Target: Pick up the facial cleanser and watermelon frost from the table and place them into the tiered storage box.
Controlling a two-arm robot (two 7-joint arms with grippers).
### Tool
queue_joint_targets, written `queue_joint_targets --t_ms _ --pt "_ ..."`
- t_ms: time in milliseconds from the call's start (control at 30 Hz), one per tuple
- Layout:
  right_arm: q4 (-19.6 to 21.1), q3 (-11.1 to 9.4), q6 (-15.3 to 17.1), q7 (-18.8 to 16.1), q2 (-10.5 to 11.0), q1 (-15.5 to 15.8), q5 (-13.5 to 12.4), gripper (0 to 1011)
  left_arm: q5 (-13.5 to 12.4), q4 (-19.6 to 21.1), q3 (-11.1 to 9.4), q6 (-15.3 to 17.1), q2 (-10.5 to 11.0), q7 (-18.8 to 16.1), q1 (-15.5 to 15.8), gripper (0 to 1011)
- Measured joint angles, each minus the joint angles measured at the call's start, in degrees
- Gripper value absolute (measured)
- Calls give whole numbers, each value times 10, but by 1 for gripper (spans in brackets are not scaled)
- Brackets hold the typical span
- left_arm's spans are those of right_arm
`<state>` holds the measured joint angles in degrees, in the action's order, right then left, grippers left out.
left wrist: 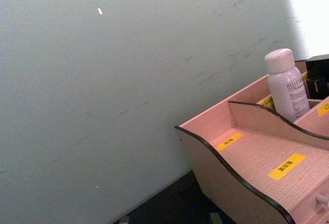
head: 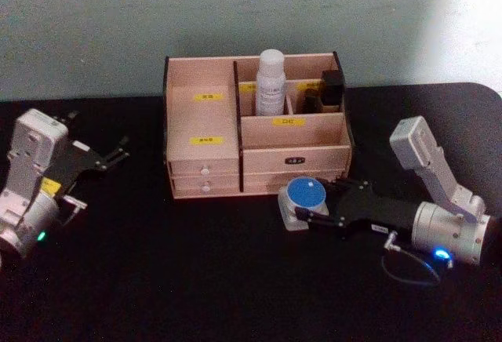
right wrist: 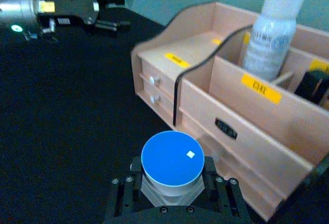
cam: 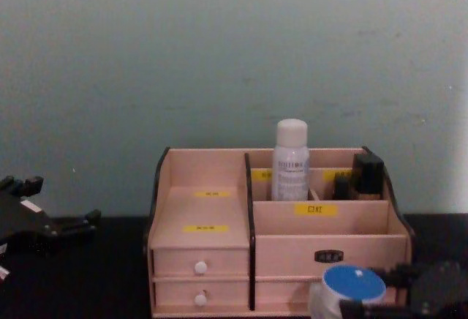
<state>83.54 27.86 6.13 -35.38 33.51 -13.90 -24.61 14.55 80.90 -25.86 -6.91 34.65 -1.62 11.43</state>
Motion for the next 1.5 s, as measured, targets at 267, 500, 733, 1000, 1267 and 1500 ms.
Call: queue_joint_targets --t_ms 267,500,733,1000,1267,1500 --pt "1 10 0 -11 -5 -32 0 707 0 0 0 0 0 0 0 1001" --pt "-3 18 -13 -19 -15 -62 0 707 0 0 0 0 0 0 0 1001" --pt "-26 30 -23 -27 -34 -100 6 707 0 0 0 0 0 0 0 1001" --pt "-73 46 -31 -33 -66 -152 16 707 0 0 0 0 0 0 0 1001" --pt "-137 63 -44 -44 -107 -208 25 707 0 0 0 0 0 0 0 1001" --pt "-188 75 -52 -50 -138 -243 32 707 0 0 0 0 0 0 0 1001"
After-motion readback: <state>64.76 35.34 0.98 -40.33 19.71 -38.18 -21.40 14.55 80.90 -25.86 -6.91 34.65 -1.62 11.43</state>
